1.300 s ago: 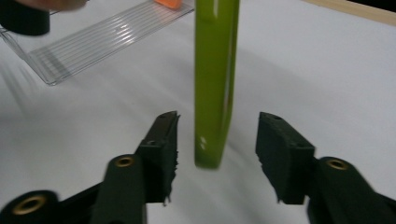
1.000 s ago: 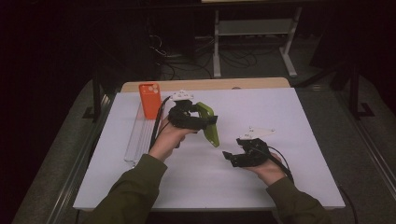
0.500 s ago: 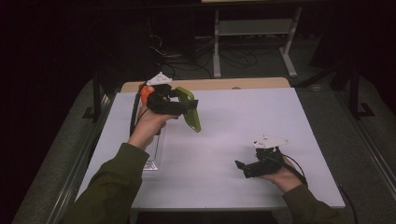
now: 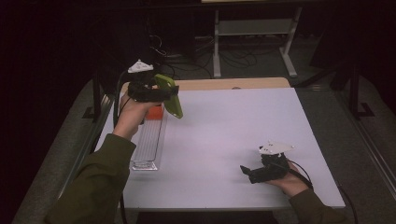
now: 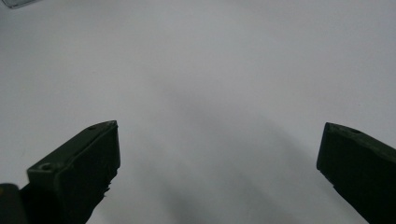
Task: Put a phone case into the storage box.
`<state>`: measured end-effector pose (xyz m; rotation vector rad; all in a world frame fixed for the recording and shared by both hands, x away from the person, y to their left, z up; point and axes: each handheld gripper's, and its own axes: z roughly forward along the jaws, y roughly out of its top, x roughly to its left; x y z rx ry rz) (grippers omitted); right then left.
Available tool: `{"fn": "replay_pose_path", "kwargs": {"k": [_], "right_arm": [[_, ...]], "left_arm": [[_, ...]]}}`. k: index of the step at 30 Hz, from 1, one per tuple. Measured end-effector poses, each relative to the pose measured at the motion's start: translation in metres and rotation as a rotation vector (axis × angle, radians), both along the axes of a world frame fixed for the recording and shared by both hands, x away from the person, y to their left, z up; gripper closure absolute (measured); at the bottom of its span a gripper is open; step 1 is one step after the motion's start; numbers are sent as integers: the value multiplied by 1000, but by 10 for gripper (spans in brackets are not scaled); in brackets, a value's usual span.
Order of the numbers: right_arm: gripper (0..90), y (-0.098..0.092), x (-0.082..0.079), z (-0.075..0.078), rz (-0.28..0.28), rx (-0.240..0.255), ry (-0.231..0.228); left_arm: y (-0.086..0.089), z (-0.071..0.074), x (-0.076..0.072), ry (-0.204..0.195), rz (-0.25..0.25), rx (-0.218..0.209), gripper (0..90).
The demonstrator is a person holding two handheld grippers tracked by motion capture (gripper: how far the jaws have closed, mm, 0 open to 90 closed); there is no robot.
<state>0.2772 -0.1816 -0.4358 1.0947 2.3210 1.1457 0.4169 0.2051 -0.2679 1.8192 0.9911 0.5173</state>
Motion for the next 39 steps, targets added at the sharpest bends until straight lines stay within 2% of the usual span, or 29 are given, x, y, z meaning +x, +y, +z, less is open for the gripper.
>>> {"fn": "replay_pose_path", "kwargs": {"k": [2, 6, 8, 11, 18, 19, 20, 29, 31, 39], "right_arm": [[0, 0, 0, -1, 6, -11, 3], [0, 1, 0, 0, -1, 0, 3], [0, 1, 0, 0, -2, -3, 5], [0, 1, 0, -1, -9, -2, 0], [0, 0, 1, 0, -10, -1, -6], [0, 0, 1, 0, -10, -1, -8], [0, 0, 1, 1, -9, -1, -9], [0, 0, 1, 1, -12, 5, -10], [0, 0, 1, 1, -11, 6, -11], [0, 0, 1, 1, -4, 3, -18]], "left_arm": [[5, -1, 3, 6, 40, 4, 152], [14, -4, 10, 4, 117, 29, 151], [18, -6, 14, 9, 143, 15, 151], [23, -9, 19, 7, 187, 23, 151], [30, -15, 29, 39, 274, 60, 151], [32, -16, 30, 47, 281, 75, 151], [32, -17, 31, 52, 299, 69, 151], [36, -33, 42, 112, 353, 123, 150], [35, -36, 44, 113, 361, 146, 150], [35, -51, 50, 142, 412, 164, 150]]}}
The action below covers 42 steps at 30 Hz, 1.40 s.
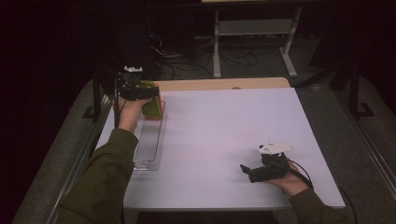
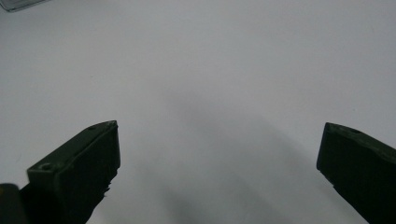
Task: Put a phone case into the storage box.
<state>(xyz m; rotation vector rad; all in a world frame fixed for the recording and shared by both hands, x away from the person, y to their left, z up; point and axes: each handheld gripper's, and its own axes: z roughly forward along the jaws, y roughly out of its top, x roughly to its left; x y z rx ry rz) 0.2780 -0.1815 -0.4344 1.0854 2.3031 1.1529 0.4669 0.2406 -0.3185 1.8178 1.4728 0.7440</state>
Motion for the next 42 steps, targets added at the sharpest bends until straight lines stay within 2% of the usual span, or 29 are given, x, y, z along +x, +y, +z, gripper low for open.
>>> {"fn": "replay_pose_path", "kwargs": {"k": [2, 11, 21, 23, 26, 30, 35, 40, 42], "right_arm": [[0, 0, 0, 0, 0, 0, 0], [0, 0, 0, 0, 3, 1, -3], [0, 0, 0, 1, 2, 8, -1], [0, 0, 0, 1, 2, 8, -2], [0, 0, 0, 1, 3, 8, -1], [0, 0, -1, 1, 3, 8, -1], [0, 0, -1, 1, 1, 9, 3], [0, 0, -1, 1, 1, 9, 2], [0, 0, -1, 1, 1, 10, 2]], "left_arm": [[1, -3, 1, 14, 1, 28, 149], [0, -25, 7, 52, 24, 32, 146], [-3, -35, 12, 42, 49, 74, 138], [-4, -37, 14, 41, 50, 70, 136], [-5, -38, 15, 35, 62, 83, 128], [-5, -38, 15, 26, 56, 75, 68], [-4, -36, 14, 18, 37, 58, 3], [-1, -31, 10, 21, 12, 41, 0], [1, -28, 6, 25, -14, 44, 0]]}}
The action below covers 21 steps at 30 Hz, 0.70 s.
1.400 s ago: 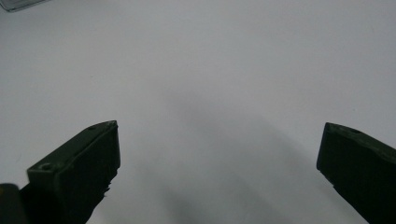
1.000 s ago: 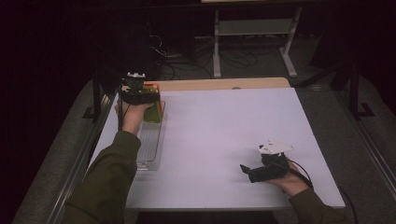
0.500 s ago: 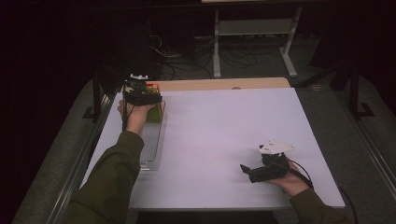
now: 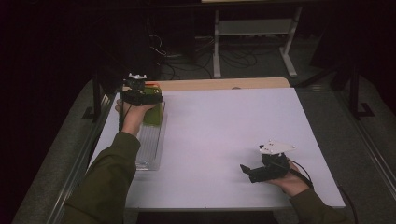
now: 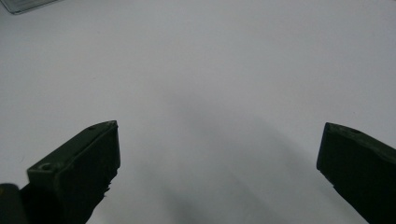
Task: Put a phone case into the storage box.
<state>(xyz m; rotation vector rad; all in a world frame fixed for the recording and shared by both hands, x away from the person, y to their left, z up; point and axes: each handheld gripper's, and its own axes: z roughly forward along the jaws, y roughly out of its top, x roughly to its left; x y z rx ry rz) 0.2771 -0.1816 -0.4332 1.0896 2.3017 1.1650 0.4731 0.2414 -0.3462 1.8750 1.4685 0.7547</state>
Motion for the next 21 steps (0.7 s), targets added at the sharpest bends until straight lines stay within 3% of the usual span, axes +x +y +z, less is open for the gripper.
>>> {"fn": "replay_pose_path", "kwargs": {"k": [12, 21], "right_arm": [[0, 0, 0, 1, 2, 2, -4], [0, -1, 0, 3, 13, 7, -3]], "left_arm": [[4, 18, -27, 10, -225, -39, 0], [-2, 22, -59, -5, -412, -101, 0]]}}
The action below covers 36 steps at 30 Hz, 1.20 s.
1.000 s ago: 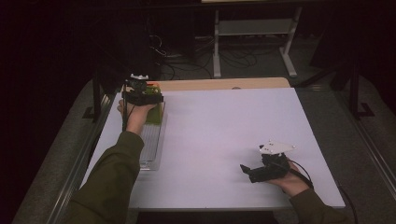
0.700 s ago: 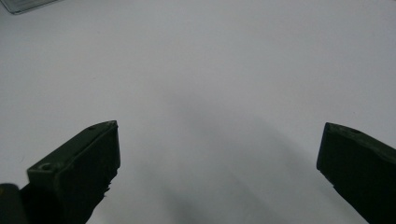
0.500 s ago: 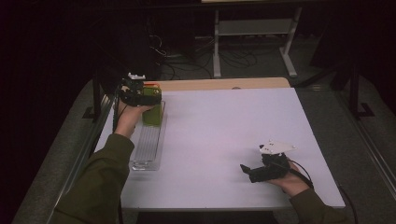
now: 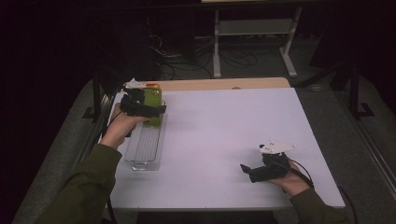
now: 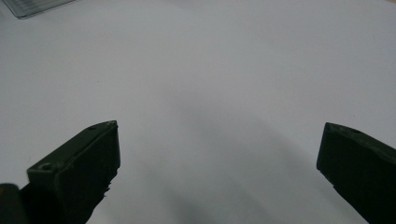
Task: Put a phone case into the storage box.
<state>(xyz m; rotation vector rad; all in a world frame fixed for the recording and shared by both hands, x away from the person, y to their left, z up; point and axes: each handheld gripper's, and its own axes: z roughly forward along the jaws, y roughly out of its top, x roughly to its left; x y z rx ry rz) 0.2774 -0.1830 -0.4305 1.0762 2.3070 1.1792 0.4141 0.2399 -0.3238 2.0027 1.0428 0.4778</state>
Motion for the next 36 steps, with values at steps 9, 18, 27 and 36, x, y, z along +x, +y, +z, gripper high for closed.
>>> {"fn": "replay_pose_path", "kwargs": {"k": [9, 18, 27, 36], "right_arm": [[0, -2, -1, 4, 13, 16, -3], [0, -5, -1, 7, 34, 15, -20], [0, -7, -2, 12, 49, 29, -33], [0, -7, -3, 17, 70, 39, -51]], "left_arm": [[-10, -4, -34, -32, -149, -26, 0], [-10, -16, -63, -33, -234, -65, 1], [-5, -39, -89, -50, -265, -74, 1], [6, -53, -103, -69, -272, -103, 0]]}}
